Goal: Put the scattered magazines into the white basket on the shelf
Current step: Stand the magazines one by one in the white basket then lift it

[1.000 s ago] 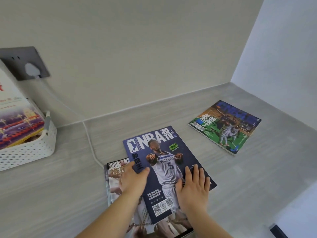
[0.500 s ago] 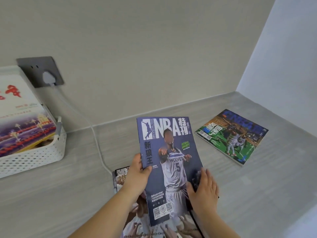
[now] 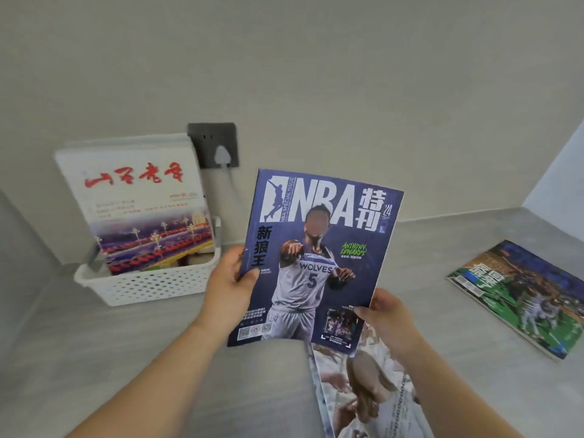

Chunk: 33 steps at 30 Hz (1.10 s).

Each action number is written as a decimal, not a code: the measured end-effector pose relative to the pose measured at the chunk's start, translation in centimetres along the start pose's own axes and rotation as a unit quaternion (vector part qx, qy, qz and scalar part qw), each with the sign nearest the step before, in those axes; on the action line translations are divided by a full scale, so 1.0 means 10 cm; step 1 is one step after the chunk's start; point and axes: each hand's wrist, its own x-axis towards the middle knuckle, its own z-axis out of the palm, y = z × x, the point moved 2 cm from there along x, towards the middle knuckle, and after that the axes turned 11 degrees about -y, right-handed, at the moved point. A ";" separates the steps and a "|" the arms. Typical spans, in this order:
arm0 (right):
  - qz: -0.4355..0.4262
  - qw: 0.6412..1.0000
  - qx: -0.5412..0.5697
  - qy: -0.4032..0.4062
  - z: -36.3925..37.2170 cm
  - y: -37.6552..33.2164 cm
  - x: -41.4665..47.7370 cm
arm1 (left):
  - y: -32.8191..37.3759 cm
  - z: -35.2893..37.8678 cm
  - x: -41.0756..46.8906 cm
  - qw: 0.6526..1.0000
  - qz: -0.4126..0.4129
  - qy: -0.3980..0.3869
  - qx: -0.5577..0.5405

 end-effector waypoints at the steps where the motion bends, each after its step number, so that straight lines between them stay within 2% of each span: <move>1: -0.009 1.000 -0.020 -0.013 0.16 -0.12 0.06 | 0.01 -0.18 0.04 1.000 0.008 0.020 0.014; 5: -0.069 0.995 -0.060 -0.031 0.73 -0.62 0.34 | 0.09 -0.94 0.19 0.993 0.036 0.096 0.051; 13: -0.163 0.976 -0.143 -0.025 1.68 -1.40 0.88 | 0.20 -2.18 0.40 0.974 0.078 0.212 0.032; 18: -0.140 0.968 -0.208 -0.024 2.06 -1.50 1.21 | -0.05 -2.60 0.50 0.972 0.045 0.223 0.051; 25: -0.116 0.980 -0.158 -0.017 2.32 -1.51 1.50 | -0.42 -2.83 0.59 0.967 0.020 0.250 0.040; 33: -0.071 0.973 -0.215 -0.040 2.53 -1.28 1.65 | -0.69 -2.87 0.66 0.963 0.000 0.258 0.073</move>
